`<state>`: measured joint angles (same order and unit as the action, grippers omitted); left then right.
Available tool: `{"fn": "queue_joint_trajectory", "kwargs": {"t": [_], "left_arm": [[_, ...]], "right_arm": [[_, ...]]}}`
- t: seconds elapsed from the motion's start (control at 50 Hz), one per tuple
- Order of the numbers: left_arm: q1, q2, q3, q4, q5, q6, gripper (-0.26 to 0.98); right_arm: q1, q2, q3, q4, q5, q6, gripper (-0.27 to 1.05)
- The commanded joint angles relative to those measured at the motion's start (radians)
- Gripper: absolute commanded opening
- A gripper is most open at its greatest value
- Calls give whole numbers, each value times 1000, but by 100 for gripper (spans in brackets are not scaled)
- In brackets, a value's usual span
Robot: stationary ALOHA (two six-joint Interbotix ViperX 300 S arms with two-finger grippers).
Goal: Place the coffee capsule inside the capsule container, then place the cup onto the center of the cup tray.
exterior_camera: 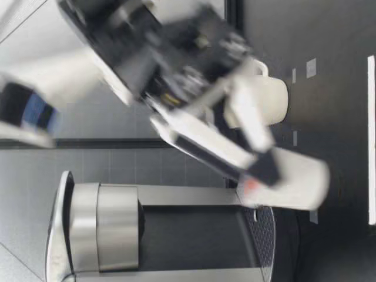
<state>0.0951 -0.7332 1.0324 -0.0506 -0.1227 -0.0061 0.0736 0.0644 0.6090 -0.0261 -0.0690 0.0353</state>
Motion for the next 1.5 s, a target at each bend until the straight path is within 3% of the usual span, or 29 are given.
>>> {"fn": "queue_joint_trajectory", "kwargs": {"t": [0.0,0.14,0.42,0.52,0.68,0.78,0.9,1.04,1.2,1.48], "left_arm": [[29,54,-117,-2,135,3,8],[54,140,-301,17,436,9,8],[54,357,-658,164,1026,-37,8],[28,457,-770,290,1192,-103,8],[-77,580,-887,581,1388,-245,8],[-164,652,-922,810,1509,-337,8],[-235,733,-933,991,1588,-391,8],[-273,825,-936,1124,1677,-426,8],[-284,908,-925,1269,1763,-456,8],[-285,922,-845,1430,1773,-520,8]], "right_arm": [[-12,-83,49,12,-107,8,52],[-26,-146,146,12,-249,14,52],[-72,-189,229,12,-327,2,52],[-72,-199,242,12,-327,6,52],[-87,-221,267,12,-327,2,52],[-109,-241,295,12,-331,0,52],[-126,-272,325,11,-337,-2,52],[-130,-307,356,9,-348,-9,52],[-130,-331,383,9,-377,-11,52],[-130,-324,394,9,-396,-11,52]]}}
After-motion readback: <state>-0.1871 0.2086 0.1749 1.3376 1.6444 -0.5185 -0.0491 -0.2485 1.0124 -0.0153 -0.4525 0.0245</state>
